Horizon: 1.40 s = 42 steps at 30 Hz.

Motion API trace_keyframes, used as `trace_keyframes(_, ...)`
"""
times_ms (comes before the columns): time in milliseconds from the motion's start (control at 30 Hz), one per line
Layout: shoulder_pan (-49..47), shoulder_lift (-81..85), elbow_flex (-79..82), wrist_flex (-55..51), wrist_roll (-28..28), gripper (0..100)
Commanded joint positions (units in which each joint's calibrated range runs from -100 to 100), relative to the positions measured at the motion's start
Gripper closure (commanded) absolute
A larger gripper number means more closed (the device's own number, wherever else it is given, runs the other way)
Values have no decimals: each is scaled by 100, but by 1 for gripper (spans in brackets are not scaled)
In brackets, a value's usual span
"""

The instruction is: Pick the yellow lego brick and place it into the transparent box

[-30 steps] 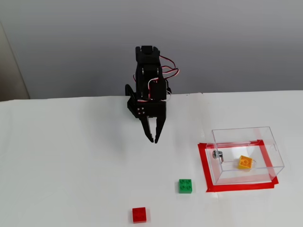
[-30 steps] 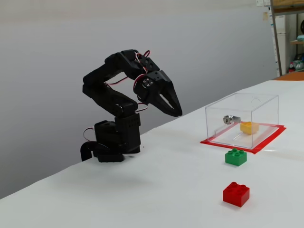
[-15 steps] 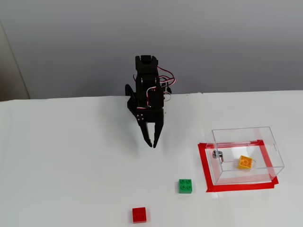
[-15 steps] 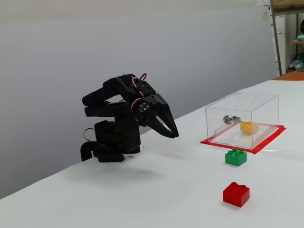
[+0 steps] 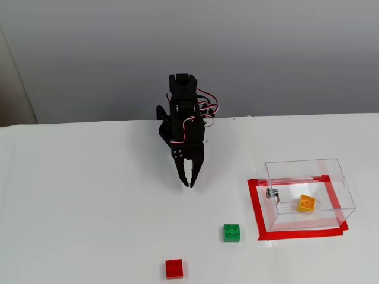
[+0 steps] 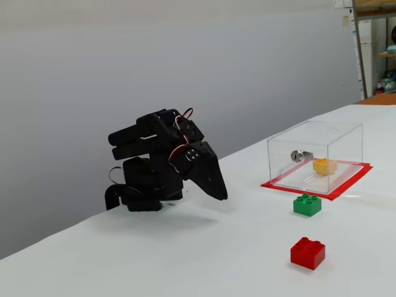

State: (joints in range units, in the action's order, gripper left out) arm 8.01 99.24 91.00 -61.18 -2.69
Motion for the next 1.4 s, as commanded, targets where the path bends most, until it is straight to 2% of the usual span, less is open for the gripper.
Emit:
trace_keyframes(0,38,51,105,-9,-128,98)
trace_keyframes(300,16,51,511,61,-112,98)
trace_keyframes(500,-6,51,511,61,248,98)
trace_keyframes(1367,53,51,511,61,263,98)
